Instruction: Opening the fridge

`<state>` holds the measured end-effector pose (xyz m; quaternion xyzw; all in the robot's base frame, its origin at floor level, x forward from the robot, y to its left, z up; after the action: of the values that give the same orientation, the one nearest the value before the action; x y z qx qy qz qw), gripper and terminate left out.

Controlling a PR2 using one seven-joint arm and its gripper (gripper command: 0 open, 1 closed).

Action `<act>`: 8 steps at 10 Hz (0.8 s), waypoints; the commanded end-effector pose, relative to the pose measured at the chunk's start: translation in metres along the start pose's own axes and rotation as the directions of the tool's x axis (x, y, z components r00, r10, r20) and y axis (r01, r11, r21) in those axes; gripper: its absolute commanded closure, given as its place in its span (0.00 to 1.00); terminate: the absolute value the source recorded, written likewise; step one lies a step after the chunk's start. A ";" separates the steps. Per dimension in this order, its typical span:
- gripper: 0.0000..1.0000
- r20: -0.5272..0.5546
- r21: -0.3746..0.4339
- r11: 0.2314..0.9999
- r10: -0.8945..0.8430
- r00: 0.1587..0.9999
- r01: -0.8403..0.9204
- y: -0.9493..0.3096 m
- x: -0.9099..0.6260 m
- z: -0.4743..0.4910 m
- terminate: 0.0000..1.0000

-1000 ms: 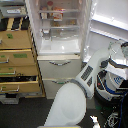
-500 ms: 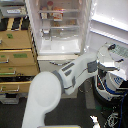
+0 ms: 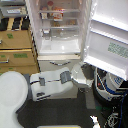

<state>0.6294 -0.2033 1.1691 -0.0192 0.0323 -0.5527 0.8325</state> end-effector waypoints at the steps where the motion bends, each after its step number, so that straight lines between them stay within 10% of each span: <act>1: 0.00 0.196 -0.075 0.766 0.639 0.744 -0.638 0.113 -0.536 -0.229 0.00; 8: 0.00 0.213 0.002 0.348 0.916 0.340 -0.938 0.064 -0.709 -0.296 0.00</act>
<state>0.5930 -0.0213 1.0672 -0.0250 0.0440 -0.4145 0.9086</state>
